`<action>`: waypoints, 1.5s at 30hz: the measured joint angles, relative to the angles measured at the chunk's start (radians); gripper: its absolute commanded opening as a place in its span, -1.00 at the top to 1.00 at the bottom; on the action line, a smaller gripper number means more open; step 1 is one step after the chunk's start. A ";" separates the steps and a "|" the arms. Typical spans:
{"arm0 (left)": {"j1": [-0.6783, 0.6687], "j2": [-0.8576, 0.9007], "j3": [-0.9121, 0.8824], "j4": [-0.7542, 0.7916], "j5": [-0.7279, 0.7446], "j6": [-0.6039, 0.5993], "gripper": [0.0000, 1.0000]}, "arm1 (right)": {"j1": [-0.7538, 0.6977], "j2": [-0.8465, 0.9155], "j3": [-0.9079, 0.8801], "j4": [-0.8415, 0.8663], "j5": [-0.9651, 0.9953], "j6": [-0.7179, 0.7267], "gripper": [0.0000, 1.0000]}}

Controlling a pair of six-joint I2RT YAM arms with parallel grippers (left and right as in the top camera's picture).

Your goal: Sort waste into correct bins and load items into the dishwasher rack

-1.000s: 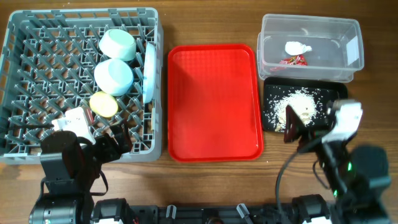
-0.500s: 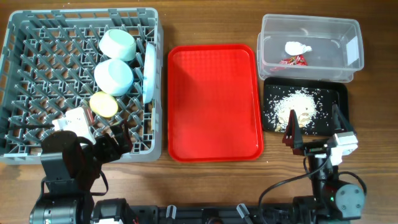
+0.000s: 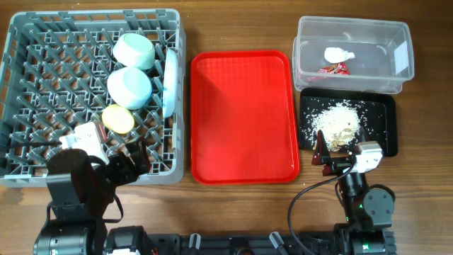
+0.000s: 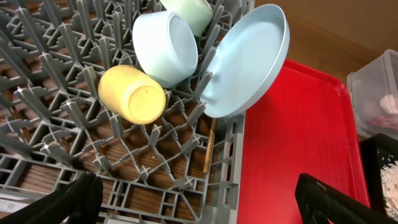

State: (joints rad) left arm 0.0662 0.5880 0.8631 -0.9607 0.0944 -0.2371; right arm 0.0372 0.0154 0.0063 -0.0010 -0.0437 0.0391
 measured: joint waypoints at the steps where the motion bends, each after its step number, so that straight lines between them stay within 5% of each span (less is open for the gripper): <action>1: 0.000 0.000 0.000 0.000 0.000 0.000 -1.00 | 0.000 0.000 0.000 0.000 0.000 0.000 -1.00; 27: -0.002 -0.048 -0.022 0.001 0.000 0.005 -1.00 | 0.000 0.000 0.000 0.000 0.000 0.000 -1.00; 37: -0.002 -0.503 -0.654 0.642 0.033 -0.001 -1.00 | 0.000 -0.001 0.000 0.000 0.000 0.000 -1.00; 45: -0.002 -0.575 -0.812 0.987 0.033 0.013 -1.00 | 0.000 -0.002 0.000 0.000 0.000 0.000 -0.99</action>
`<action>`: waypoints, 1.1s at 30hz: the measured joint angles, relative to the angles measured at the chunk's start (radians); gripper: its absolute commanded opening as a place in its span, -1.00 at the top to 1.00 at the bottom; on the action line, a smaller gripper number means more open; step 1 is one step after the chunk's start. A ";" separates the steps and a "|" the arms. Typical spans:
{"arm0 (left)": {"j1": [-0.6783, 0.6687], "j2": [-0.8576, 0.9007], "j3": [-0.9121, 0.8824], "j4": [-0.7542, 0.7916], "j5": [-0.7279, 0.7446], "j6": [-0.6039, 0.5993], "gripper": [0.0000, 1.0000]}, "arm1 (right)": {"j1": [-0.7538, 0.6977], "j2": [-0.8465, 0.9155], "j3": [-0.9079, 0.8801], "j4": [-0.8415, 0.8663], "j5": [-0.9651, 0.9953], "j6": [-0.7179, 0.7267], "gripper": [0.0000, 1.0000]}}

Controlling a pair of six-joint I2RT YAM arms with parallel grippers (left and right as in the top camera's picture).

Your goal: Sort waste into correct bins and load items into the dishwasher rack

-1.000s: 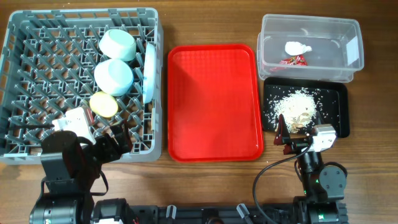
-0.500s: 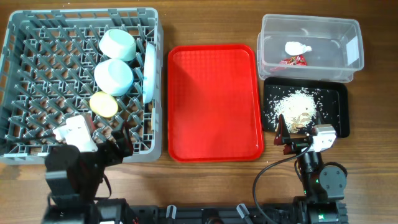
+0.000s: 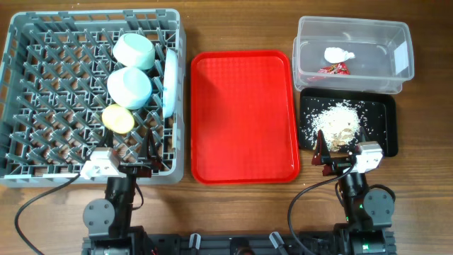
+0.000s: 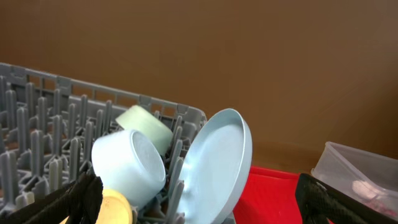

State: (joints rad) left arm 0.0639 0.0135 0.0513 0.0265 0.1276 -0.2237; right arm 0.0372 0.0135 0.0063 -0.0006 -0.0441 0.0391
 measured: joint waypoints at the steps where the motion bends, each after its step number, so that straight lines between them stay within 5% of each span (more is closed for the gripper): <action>1: -0.002 -0.001 -0.012 -0.016 0.000 0.005 -1.00 | 0.000 0.000 0.000 0.000 0.000 0.000 -1.00; 33: -0.006 0.000 -0.039 -0.093 -0.003 0.017 -1.00 | 0.000 0.000 0.000 0.000 0.000 0.000 -0.99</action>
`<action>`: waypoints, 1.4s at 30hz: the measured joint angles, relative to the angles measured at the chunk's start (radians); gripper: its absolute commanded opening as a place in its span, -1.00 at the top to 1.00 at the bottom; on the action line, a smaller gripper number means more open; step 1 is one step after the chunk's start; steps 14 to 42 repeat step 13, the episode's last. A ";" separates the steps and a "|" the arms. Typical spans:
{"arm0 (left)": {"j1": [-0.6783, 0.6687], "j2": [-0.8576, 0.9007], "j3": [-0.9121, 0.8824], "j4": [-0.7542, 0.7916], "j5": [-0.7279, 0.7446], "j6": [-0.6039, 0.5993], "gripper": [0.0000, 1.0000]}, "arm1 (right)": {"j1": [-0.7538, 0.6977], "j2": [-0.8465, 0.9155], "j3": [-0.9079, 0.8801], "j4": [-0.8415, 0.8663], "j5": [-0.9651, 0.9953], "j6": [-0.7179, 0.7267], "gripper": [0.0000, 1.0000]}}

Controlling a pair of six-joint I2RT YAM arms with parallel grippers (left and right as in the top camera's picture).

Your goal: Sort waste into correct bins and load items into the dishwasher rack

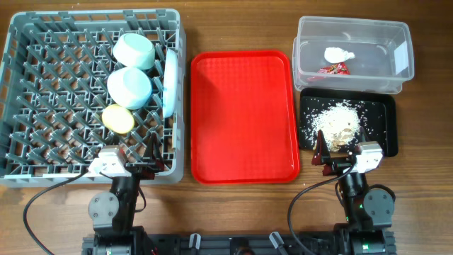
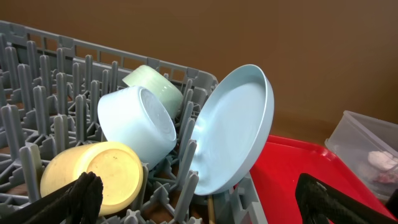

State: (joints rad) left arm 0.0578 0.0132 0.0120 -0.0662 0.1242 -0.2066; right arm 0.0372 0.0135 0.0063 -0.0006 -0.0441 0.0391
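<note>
The grey dishwasher rack [image 1: 42, 92] holds a mint bowl [image 1: 134, 51], a light blue bowl [image 2: 137, 124], a yellow cup [image 2: 93, 177] and a light blue plate [image 2: 233, 140] standing on edge along its right side. A wooden stick [image 2: 211, 208] lies low in the rack under the plate. My left gripper [image 2: 199, 205] is open and empty at the rack's front edge, facing the dishes. My right gripper [image 1: 341, 145] is open at the front of the black tray [image 1: 382, 117], which holds food scraps. The clear bin [image 1: 403, 49] holds a white wad and a red wrapper.
A red serving tray [image 1: 244, 117] with nothing on it lies between the rack and the bins. The wooden table [image 1: 425, 198] shows along the front and right. Both arm bases stand at the near edge.
My left gripper has shifted a little to the right along the rack's front edge, and its view has dipped onto the cup and bowls. It is still open. The right arm is unchanged.
At first my left arm was over the rack's front left part, looking down on the cup, bowls and plate, open and empty. Then it stood low at the rack's front edge, looking level. Now it sits slightly further right. The dishes, waste and right arm stayed put.
</note>
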 measured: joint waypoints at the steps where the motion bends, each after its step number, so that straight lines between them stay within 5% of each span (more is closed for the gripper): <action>1: 0.000 0.000 0.000 0.000 0.000 0.000 -1.00 | 0.000 0.000 0.000 0.000 0.000 0.000 -0.99; 42: 0.000 0.000 0.000 0.000 0.000 0.000 -1.00 | 0.000 0.000 0.000 0.000 0.000 0.000 -0.99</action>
